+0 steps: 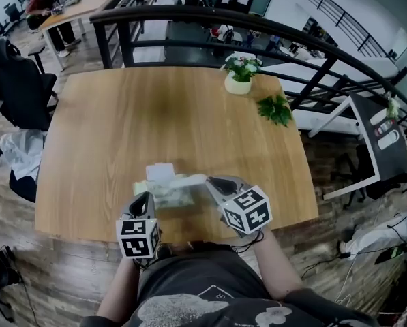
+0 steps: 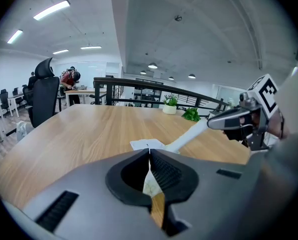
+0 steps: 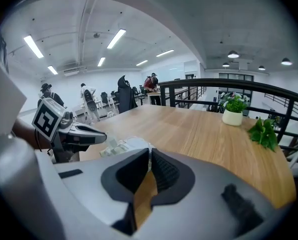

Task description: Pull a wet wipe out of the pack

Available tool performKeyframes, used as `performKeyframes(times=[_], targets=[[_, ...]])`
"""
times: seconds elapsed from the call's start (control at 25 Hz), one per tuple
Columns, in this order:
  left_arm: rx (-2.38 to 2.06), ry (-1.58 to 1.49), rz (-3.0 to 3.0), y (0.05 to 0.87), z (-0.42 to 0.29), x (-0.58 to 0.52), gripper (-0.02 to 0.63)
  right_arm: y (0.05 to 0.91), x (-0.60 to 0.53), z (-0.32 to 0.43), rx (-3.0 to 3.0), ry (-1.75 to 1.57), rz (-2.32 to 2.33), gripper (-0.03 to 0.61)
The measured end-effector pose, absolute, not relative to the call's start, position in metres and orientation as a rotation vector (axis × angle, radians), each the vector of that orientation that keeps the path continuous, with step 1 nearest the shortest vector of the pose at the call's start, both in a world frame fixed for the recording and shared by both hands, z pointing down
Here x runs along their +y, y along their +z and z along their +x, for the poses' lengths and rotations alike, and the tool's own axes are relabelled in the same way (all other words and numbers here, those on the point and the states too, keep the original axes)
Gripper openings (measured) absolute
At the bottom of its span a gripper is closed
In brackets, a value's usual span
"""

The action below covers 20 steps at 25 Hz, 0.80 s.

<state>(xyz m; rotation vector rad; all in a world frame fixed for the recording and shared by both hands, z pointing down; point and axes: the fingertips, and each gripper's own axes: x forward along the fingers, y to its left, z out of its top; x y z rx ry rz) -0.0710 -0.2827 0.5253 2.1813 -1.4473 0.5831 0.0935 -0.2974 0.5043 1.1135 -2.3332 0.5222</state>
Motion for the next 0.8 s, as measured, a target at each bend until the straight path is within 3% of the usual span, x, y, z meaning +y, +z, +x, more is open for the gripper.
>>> performKeyframes(times=[0.8], targets=[[-1.108,0.53,2.413,0.505,-0.091,-0.253,0.041,0.472,-0.251,0.07,-2.248,0.508,1.51,0.035]])
